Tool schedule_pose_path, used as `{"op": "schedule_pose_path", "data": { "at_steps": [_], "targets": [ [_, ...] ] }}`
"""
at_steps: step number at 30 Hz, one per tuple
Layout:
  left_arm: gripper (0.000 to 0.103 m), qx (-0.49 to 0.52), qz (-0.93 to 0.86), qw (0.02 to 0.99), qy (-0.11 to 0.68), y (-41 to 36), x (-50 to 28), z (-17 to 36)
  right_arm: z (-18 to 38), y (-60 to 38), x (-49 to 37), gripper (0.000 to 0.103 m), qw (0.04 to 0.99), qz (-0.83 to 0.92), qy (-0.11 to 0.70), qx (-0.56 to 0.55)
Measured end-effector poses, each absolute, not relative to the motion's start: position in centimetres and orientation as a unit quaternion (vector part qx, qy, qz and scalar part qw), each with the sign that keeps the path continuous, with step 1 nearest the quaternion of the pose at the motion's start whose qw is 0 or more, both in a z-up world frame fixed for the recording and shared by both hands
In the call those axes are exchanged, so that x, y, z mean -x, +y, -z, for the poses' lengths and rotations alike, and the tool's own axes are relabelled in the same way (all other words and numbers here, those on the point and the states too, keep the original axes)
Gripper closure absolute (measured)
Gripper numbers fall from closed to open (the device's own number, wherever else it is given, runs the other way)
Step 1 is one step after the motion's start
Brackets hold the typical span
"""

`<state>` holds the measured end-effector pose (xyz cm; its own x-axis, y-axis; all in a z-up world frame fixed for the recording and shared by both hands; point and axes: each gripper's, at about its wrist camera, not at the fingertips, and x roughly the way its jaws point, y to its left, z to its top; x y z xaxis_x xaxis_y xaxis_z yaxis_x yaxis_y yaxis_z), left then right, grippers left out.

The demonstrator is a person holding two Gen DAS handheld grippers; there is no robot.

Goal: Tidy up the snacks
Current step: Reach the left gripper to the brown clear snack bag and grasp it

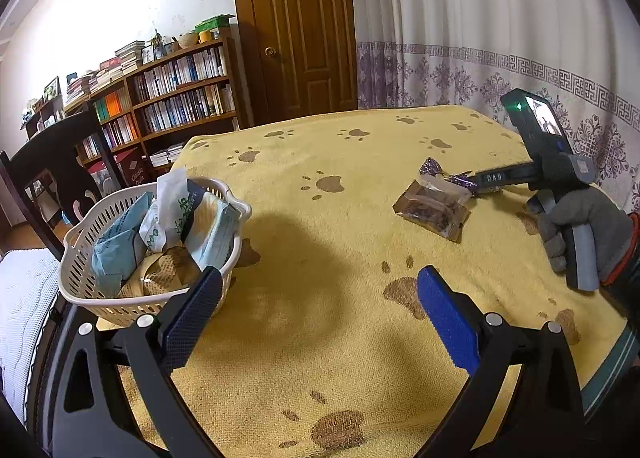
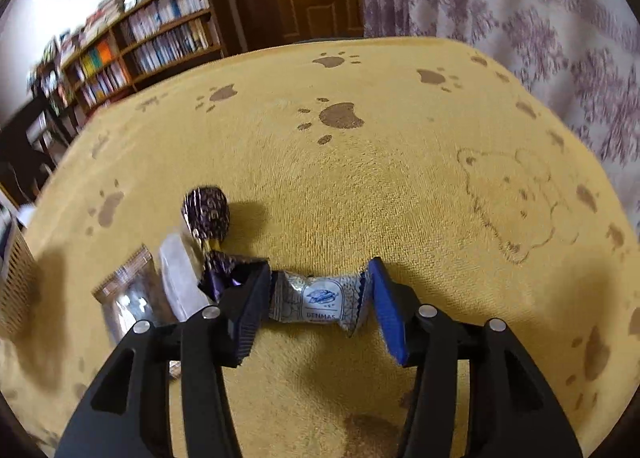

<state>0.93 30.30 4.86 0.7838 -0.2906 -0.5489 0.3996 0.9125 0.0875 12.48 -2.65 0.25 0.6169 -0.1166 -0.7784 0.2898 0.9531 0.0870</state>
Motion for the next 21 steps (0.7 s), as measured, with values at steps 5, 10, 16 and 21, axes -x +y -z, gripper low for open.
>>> {"op": "schedule_pose_path", "data": {
  "at_steps": [5,10,16,21],
  "targets": [
    [0.004,-0.101,0.187,0.937,0.278,29.6,-1.1,-4.9,-0.2,-2.7,-10.7,0.060,0.900,0.119,0.414,-0.076],
    [0.004,-0.098,0.200,0.928,0.298,27.8,-2.3,-4.8,-0.3,-4.8,-8.8,0.061,0.899,0.127,0.407,-0.100],
    [0.004,-0.088,0.216,0.918,0.320,24.3,-5.0,-4.7,-0.1,-7.7,-6.9,0.060,0.901,0.118,0.394,-0.141],
    [0.004,-0.080,0.206,0.907,0.357,20.5,-8.0,-3.4,0.1,-7.9,-6.8,0.060,0.903,0.104,0.387,-0.154]
  ]
}}
